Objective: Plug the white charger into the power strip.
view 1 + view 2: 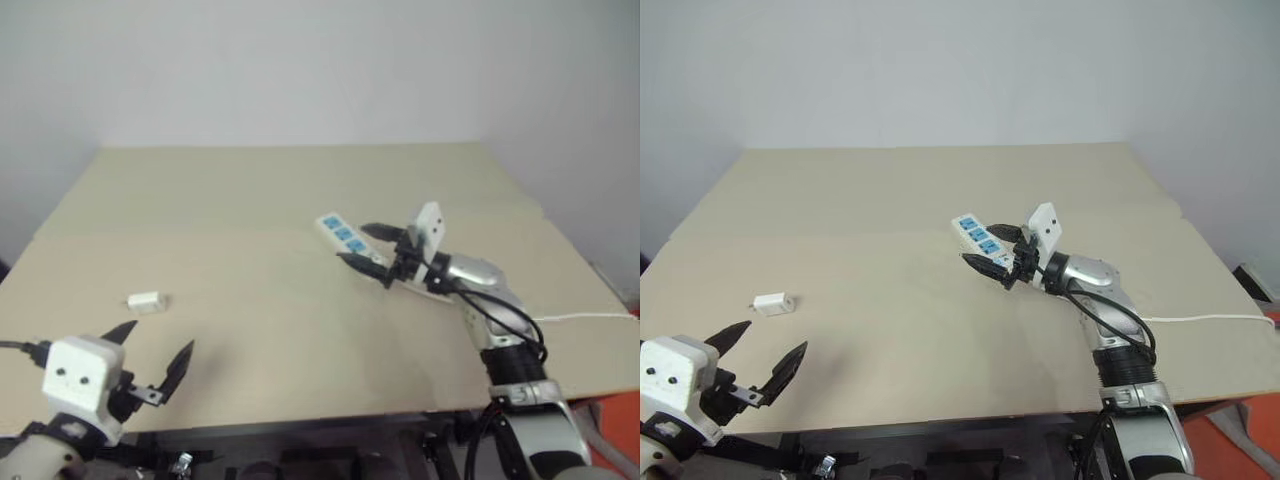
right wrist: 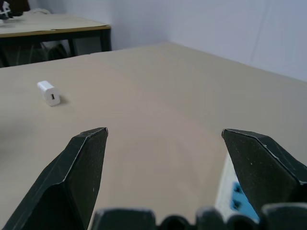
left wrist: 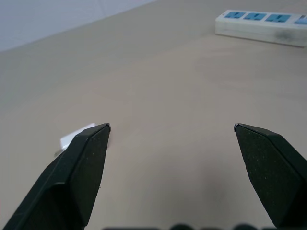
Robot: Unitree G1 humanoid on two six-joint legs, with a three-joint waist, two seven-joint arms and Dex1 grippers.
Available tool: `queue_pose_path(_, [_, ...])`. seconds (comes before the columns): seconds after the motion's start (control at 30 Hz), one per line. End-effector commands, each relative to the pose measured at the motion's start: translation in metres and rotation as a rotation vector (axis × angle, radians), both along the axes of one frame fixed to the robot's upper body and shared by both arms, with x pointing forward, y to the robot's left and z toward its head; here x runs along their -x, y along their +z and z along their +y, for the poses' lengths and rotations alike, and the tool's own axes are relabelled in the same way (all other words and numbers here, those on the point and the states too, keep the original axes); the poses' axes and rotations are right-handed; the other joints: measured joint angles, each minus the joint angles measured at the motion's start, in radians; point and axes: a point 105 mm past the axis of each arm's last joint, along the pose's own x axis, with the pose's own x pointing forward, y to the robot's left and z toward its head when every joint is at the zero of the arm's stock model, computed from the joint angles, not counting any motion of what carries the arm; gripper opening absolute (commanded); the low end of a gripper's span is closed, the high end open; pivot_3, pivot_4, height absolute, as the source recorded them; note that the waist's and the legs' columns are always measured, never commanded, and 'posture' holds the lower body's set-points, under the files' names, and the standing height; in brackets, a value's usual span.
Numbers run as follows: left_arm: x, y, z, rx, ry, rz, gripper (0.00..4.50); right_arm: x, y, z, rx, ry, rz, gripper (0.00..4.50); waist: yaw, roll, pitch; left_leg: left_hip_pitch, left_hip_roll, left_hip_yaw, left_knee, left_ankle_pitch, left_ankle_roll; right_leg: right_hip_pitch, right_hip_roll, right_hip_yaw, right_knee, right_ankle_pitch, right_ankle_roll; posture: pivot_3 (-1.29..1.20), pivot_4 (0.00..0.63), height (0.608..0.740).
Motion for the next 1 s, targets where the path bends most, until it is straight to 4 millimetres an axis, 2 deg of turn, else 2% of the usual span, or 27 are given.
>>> queue_pose_path(0.03, [0.003,0.015,-0.012,-0.034,-0.046,-0.052,4.50,0.003,0.015,-0.002,-0.010,-0.009,-0.069,4.47,-0.005,0.000,0.000,0.000,0.000,0.000,0.000,0.000,0.000,0.000,0.000,0.000,0.000,0.000,0.000,0.00,0.150,0.740])
queue_pose_path(0.43, [-0.001,0.018,-0.016,-0.026,-0.076,-0.063,4.50,0.001,0.016,-0.005,-0.019,-0.030,-0.077,4.47,-0.004,0.000,0.000,0.000,0.000,-0.001,0.000,0.000,0.000,0.000,0.000,0.000,0.000,0.000,0.001,0.00,0.150,0.740])
queue_pose_path(0.53, [-0.010,0.022,-0.019,-0.027,-0.120,-0.076,4.50,-0.001,0.013,-0.011,0.003,-0.065,-0.086,4.47,-0.003,0.000,0.000,0.000,0.000,-0.001,0.000,0.000,0.000,0.000,0.000,0.000,0.000,0.001,0.001,0.00,0.150,0.740])
queue_pose_path(0.77, [-0.038,0.031,-0.018,-0.054,-0.248,-0.069,4.50,-0.004,0.021,-0.036,0.028,-0.143,-0.105,4.47,0.003,0.000,0.000,-0.001,0.000,-0.001,0.001,0.000,0.000,0.000,0.000,0.000,0.000,0.001,0.001,0.00,0.150,0.740])
queue_pose_path(0.9, [-0.053,0.042,-0.021,-0.063,-0.346,-0.072,4.50,-0.007,0.014,-0.046,0.027,-0.163,-0.072,4.47,0.001,0.000,0.000,-0.001,0.000,-0.001,0.001,0.000,0.000,0.000,0.000,0.000,0.000,0.001,0.001,0.00,0.150,0.740])
queue_pose_path(1.0, [-0.064,0.047,-0.025,-0.072,-0.402,-0.073,4.50,-0.018,0.006,-0.049,0.022,-0.217,-0.038,4.47,-0.003,0.000,0.000,0.000,0.000,-0.001,0.001,0.000,0.000,0.000,0.000,0.000,0.000,0.001,0.001,0.00,0.150,0.740])
